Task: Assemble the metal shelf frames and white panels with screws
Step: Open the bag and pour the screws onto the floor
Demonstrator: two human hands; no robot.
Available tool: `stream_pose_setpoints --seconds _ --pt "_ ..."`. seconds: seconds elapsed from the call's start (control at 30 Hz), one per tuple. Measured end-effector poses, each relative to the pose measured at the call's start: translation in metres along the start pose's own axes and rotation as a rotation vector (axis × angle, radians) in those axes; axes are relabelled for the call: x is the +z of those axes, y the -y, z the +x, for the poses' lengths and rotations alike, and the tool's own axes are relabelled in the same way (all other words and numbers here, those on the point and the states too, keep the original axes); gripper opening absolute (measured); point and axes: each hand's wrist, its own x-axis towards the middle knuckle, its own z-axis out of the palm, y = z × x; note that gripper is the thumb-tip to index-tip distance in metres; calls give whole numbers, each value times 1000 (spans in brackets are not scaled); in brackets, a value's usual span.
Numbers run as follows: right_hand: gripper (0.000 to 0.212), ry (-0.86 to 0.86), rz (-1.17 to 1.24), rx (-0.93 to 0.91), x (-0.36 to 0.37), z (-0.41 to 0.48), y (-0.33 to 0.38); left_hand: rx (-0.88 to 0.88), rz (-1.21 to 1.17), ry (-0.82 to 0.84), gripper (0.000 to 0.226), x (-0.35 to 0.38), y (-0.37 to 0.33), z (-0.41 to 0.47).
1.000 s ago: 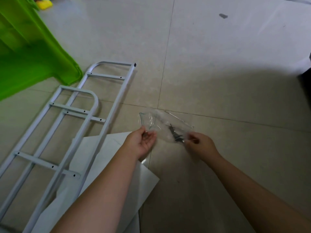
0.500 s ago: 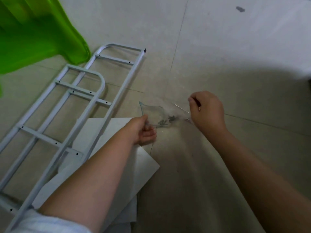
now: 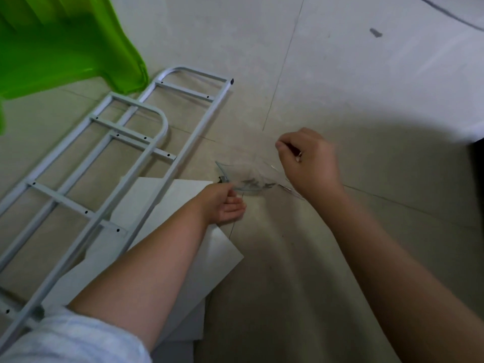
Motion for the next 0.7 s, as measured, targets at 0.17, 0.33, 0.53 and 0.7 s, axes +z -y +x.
stream_pose_setpoints --seconds 0.17,0.33,0.53,0.7 --pt "24 74 -8 13 -15 17 1 -5 49 -39 28 0 -3 -4" --pt "23 274 -180 -11 -12 21 1 7 89 -29 28 3 -6 -14" --pt "22 182 -126 -27 -16 23 4 63 143 -80 23 -4 -7 -14" --pt "21 175 -140 -77 -45 30 7 245 237 -219 38 -14 -12 -13"
